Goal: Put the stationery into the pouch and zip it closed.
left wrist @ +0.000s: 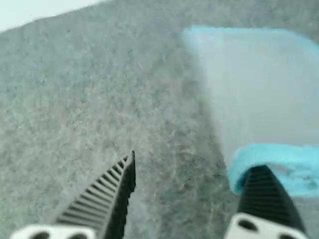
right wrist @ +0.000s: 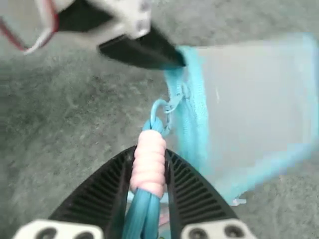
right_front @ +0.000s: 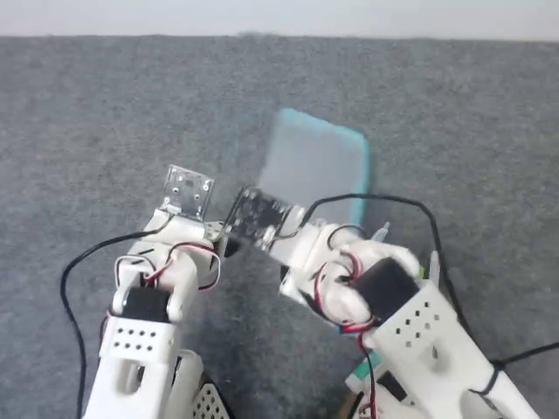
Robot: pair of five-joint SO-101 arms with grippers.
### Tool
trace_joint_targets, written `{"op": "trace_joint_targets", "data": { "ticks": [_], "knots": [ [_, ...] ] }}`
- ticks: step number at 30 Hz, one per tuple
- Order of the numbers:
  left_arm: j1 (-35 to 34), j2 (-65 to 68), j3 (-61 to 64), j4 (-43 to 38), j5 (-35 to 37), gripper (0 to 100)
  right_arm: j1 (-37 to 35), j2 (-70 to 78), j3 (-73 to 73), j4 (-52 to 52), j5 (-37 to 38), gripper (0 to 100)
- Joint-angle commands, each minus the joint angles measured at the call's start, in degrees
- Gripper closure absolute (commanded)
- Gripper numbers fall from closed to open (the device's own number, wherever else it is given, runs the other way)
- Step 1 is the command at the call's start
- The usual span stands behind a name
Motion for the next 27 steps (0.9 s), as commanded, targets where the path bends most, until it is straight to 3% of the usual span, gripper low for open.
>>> {"op": "trace_joint_targets", "data": {
  "ticks": [1,5,12,21,27],
  "knots": [
    [-1.4,1.5,-3.0,-3.3,2.4,68,-4.2,-3.3,2.5,-1.1,1.4,99.3],
    [-1.1,1.8,-2.9,-4.7,4.0,68,-6.3,-3.4,3.1,-1.3,1.4,99.3],
    [5.9,1.5,-1.1,-4.8,3.6,67,-7.6,-3.8,3.4,-3.4,1.4,99.3],
    [6.9,1.5,-1.5,-5.9,2.9,65,-12.9,-12.4,6.6,-3.4,2.6,99.3],
    [12.6,1.8,-1.2,-7.4,2.8,66,-13.1,-15.8,9.3,-3.4,4.1,99.3]
  ]
}}
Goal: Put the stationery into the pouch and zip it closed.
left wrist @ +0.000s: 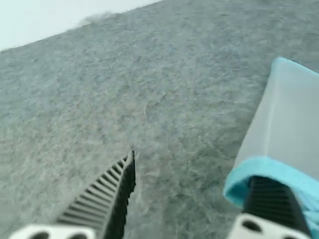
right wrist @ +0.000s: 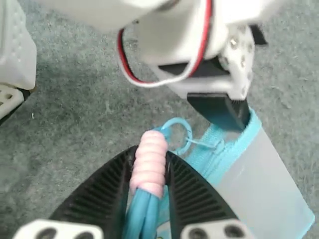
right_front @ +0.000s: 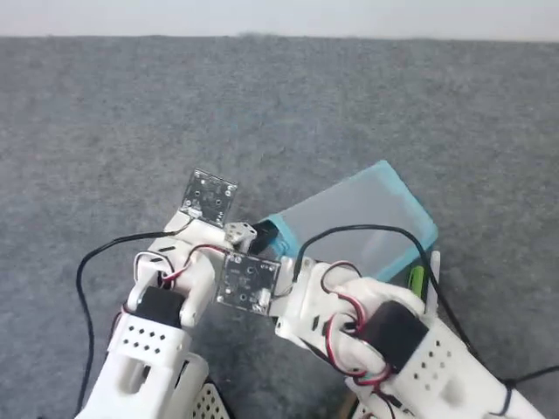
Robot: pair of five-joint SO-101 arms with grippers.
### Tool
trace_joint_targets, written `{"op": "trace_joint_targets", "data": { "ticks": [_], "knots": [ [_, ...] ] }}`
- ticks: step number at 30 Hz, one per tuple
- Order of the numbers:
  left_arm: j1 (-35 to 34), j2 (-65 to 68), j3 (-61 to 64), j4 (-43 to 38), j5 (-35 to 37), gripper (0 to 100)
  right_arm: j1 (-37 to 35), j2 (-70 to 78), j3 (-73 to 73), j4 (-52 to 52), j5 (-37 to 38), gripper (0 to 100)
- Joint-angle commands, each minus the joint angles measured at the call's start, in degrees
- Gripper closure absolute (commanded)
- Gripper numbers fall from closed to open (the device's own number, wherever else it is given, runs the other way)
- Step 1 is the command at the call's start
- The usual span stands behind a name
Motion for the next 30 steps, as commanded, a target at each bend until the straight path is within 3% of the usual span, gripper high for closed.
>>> {"op": "trace_joint_targets", "data": {
  "ticks": [1,8,13,17,22,27,30],
  "knots": [
    [4.3,1.0,-1.3,-3.1,-0.1,68,-2.1,-3.4,-0.1,-1.0,2.0,99.3],
    [7.0,1.1,5.5,-18.4,-8.3,83,-5.9,-3.7,0.0,-0.6,2.5,99.3],
    [7.2,1.1,7.0,-19.3,-9.1,87,-5.8,-3.4,0.0,-0.5,2.5,99.3],
    [4.5,1.1,7.2,-19.4,-7.5,99,-5.8,-3.7,0.0,-0.3,2.5,99.3],
    [2.9,0.7,7.2,-19.3,-7.1,97,-5.8,-3.7,0.0,0.9,3.6,99.3],
    [2.9,1.0,7.3,-19.2,-7.2,86,-5.8,-3.7,0.0,1.1,3.7,99.3],
    [2.9,1.1,7.3,-18.1,-8.9,93,-5.0,-3.3,0.0,1.2,3.4,99.3]
  ]
}}
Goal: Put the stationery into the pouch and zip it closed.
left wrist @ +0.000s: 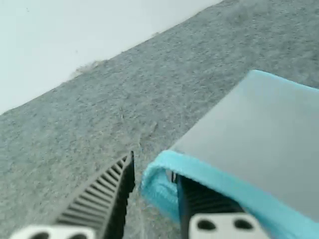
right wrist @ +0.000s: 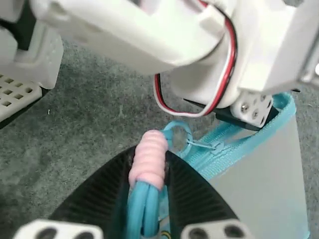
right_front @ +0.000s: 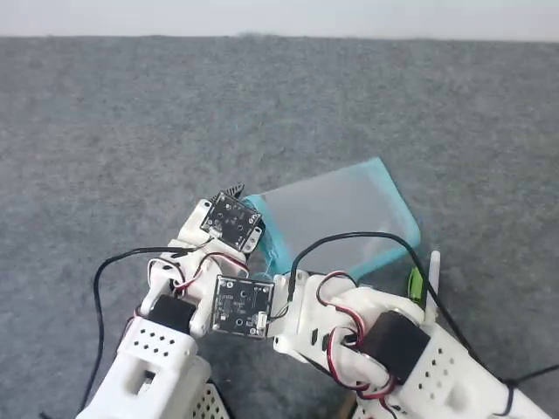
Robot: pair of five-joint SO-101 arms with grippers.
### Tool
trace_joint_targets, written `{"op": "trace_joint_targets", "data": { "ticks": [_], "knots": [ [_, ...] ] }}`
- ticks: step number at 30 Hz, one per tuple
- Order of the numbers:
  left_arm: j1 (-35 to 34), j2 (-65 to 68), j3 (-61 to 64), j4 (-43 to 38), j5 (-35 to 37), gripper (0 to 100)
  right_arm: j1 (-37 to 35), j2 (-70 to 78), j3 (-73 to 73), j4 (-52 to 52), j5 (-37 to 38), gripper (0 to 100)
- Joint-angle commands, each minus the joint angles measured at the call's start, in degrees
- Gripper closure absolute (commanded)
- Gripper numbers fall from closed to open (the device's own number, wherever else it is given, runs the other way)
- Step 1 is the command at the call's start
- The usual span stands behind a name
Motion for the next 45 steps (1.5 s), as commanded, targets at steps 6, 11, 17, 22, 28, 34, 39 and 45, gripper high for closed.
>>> {"op": "trace_joint_targets", "data": {
  "ticks": [6,11,17,22,28,34,39,45],
  "knots": [
    [-4.6,1.1,-0.7,-1.1,0.2,99,3.6,-2.0,-0.4,0.7,1.4,99.3],
    [-12.1,0.8,-0.8,0.4,5.8,99,9.6,-1.5,-0.5,0.5,1.0,99.3],
    [-19.0,0.5,-1.3,8.6,9.7,99,22.0,-1.4,-0.4,0.9,0.9,99.3],
    [-21.9,0.5,-3.9,18.4,9.8,99,28.7,-0.8,-0.2,2.5,0.9,99.3],
    [-22.0,0.5,-7.9,27.1,10.0,99,32.9,6.1,0.4,0.0,0.8,99.3],
    [-20.3,0.5,-10.5,33.2,12.0,99,38.6,13.6,0.2,-5.5,1.4,99.3],
    [-12.9,0.6,-10.7,34.5,12.1,99,39.9,19.1,0.1,-9.1,1.3,99.3],
    [-8.1,1.1,-10.0,31.8,15.3,99,39.6,22.5,0.2,-8.7,-2.3,99.2]
  ]
}}
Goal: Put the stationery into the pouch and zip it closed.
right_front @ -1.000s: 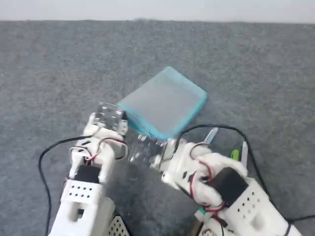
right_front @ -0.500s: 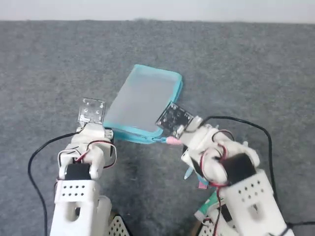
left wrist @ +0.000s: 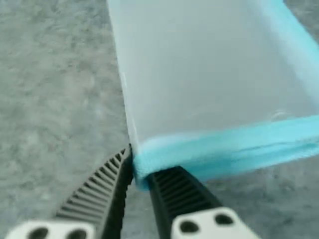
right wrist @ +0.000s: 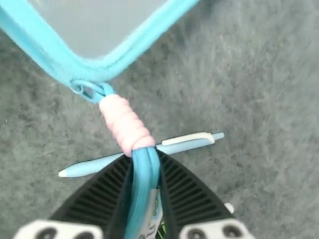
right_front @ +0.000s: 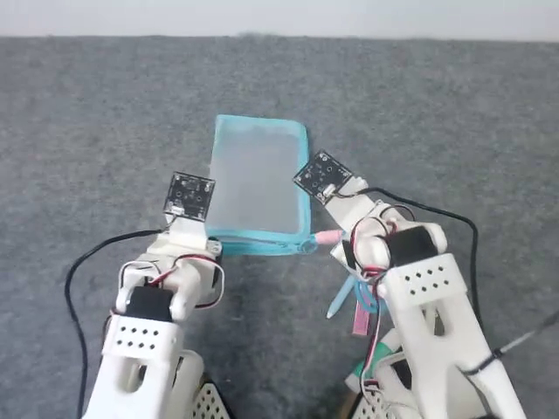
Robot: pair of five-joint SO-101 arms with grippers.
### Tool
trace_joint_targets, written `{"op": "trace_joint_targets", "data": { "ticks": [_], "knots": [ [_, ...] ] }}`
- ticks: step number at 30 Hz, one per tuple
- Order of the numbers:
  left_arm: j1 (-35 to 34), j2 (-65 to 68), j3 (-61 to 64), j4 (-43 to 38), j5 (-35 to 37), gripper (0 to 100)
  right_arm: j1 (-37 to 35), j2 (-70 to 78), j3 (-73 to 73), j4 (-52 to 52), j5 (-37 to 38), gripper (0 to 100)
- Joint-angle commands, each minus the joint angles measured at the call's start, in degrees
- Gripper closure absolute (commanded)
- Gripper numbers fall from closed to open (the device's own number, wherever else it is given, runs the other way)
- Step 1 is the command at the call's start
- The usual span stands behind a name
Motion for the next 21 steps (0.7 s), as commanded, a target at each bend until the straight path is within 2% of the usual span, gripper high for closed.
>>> {"op": "trace_joint_targets", "data": {
  "ticks": [1,5,8,13,16,21],
  "knots": [
    [4.7,1.0,-2.4,-3.7,4.0,99,0.4,1.4,-0.5,-0.7,-4.1,99.1],
    [10.3,1.1,0.0,-9.1,4.6,99,0.6,2.9,-0.5,2.2,-5.3,89.0],
    [11.2,1.1,0.3,-9.7,7.4,99,0.2,2.3,-0.6,5.0,-5.0,82.2],
    [10.9,1.1,0.3,-9.8,8.5,99,1.0,-0.2,-0.1,7.4,-5.5,81.2],
    [7.3,1.1,0.3,-10.5,10.3,99,4.4,-0.2,0.4,8.7,-6.2,81.2],
    [-3.4,1.1,0.3,-12.0,12.5,99,12.9,-0.2,5.8,3.8,-6.2,82.7]
  ]
}}
